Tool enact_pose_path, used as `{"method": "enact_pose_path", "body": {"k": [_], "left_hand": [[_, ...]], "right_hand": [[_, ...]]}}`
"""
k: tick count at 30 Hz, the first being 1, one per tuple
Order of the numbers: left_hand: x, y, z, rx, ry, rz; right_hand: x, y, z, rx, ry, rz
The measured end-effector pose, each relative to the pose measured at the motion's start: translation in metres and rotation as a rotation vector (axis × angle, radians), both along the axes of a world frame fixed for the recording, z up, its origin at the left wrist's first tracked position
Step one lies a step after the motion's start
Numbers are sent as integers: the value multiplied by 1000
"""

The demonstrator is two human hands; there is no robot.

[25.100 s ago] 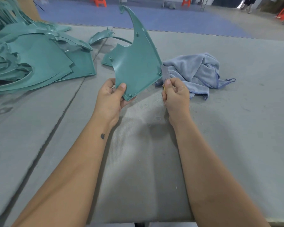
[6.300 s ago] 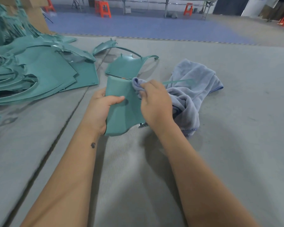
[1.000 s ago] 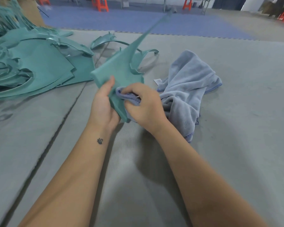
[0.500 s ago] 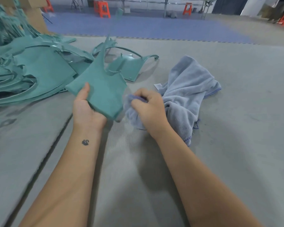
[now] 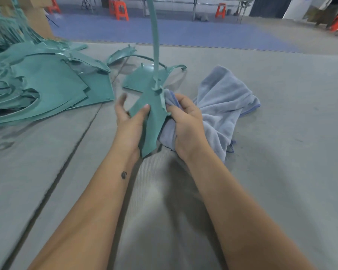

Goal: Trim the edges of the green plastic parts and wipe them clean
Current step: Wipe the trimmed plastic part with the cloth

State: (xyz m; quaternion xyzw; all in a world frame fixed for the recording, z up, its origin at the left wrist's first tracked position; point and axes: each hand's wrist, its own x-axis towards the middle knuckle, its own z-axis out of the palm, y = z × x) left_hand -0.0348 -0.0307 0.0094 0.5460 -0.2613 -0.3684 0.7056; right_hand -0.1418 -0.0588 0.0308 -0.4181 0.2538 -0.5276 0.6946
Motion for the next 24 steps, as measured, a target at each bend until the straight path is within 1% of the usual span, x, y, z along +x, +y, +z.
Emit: {"method": "enact_pose_path", "body": {"k": [1,2,3,4,5,7,8,9,10,11,15,18,21,24], "left_hand": [[-5,-2,4,7,-85,-39],[-9,-1,5,6,-131,-67],[-14,-2,6,-5,-110,-47],[-18,-1,9,-27,20,-13],[-21,1,12,-59,213,-71],[-19,11,16,-126,445,-385],[-14,14,16,-177,496,-443],[-8,16,16,-228,524,-443],[1,18,13,-275,537,-410],[1,17,16,-278,564,-370],[6,21,11,-221,619,-360],[7,21,9,-257,653,-422],[3,18,14,-270,673,-431],[2,16,14,-234,605,-367]], "right_hand": [[1,1,1,-30,22,1],[2,2,1,-75,76,-9],[1,4,2,-136,157,-32],[1,6,3,-209,250,-69],[1,8,3,-301,334,-113],[1,12,2,-543,459,-171],[1,14,0,-670,511,-167],[2,16,-2,-778,563,-153],[4,16,-4,-861,608,-140],[5,17,-6,-920,643,-126],[9,17,-14,-1054,672,-72],[12,15,-17,-1101,726,-148],[12,11,-16,-1047,842,-272],[2,-1,-14,-948,939,-345]]}}
